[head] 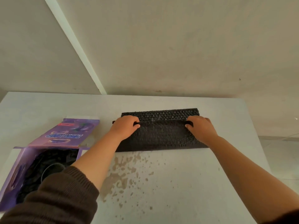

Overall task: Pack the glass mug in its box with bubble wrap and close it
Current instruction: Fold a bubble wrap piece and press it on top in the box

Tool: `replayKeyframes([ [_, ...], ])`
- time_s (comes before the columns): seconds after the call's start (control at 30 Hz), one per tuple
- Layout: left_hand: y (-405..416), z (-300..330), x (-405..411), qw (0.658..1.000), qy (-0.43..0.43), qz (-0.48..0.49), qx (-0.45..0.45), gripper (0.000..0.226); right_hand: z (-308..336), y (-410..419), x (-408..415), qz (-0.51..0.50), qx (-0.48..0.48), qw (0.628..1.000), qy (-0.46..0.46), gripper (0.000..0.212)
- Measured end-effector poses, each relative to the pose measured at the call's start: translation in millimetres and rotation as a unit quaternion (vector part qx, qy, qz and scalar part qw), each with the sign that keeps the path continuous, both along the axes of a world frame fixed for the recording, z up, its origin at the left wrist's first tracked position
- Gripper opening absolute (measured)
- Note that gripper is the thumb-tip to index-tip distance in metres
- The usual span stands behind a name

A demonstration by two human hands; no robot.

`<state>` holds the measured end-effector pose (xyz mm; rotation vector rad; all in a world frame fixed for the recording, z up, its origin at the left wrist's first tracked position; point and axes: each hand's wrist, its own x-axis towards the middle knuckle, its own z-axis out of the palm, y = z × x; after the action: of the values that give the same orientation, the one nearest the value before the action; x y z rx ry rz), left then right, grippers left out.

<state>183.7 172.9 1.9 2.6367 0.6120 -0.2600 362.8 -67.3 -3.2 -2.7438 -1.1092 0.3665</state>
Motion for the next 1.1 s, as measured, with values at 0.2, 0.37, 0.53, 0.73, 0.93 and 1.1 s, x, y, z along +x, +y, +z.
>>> replayKeyframes([
  [0.2,24.6,-23.2,30.2,0.999,0.023,0.027,-0.021,0.028,-14.3,30.7,38.6,0.002,-0.064,0.998,0.026,0.026],
  [0.37,37.6,-39.2,42.7,0.999,-0.017,0.048,0.014,0.023,-33.1,42.9,58.0,-0.013,-0.034,0.999,0.012,0.029],
  [0.53,42.3,-49.6,44.2,0.996,-0.053,0.052,0.047,0.022,-41.3,54.1,65.5,-0.008,-0.028,0.999,-0.016,0.028],
  [0.73,41.3,-53.9,33.8,0.995,-0.078,0.054,0.022,0.019,-41.3,52.9,66.7,-0.012,-0.073,0.997,0.031,0.027],
  [0.93,22.0,-49.0,24.8,0.995,-0.084,0.024,0.057,0.029,-47.5,24.6,36.6,-0.018,-0.05,0.993,-0.103,0.037],
  [1.1,-63.2,-45.3,35.3,0.987,-0.126,0.042,0.086,0.041,-46.6,37.7,-27.0,0.012,0.05,0.989,-0.142,0.035],
])
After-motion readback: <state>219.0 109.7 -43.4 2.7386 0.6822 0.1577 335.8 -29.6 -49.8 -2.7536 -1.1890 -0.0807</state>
